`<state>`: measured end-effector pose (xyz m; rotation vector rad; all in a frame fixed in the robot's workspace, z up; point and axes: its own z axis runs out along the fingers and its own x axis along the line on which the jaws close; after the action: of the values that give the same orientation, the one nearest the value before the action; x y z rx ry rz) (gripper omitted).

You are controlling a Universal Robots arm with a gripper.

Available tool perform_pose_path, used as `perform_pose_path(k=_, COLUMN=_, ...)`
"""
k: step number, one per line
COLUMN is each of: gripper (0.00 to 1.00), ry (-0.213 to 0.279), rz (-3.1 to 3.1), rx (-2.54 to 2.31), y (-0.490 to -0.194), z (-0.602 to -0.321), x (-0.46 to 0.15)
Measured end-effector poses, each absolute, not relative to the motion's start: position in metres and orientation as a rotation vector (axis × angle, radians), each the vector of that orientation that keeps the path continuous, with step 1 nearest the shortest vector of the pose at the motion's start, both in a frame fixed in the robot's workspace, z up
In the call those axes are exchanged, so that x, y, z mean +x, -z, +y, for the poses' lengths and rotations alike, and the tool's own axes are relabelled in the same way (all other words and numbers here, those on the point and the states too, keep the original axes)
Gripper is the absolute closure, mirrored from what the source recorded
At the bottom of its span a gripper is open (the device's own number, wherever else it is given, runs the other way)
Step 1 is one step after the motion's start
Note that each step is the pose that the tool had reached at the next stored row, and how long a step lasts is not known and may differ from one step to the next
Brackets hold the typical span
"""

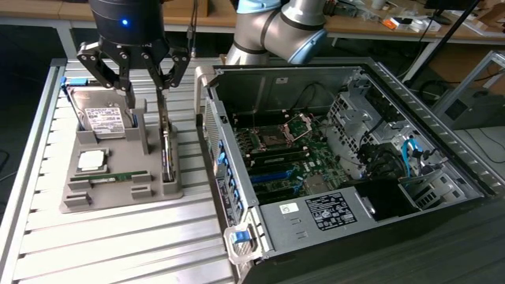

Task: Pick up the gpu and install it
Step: 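Pick up the gpu and move the gpu toward the slot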

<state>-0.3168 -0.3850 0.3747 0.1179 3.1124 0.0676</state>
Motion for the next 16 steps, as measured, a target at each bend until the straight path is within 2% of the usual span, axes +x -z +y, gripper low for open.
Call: perform_pose_path(k=16, gripper=0.52, ry=-0.068, rz=3.113, rx=0.118, y=-0.365, z=-0.3765, x=-0.3127)
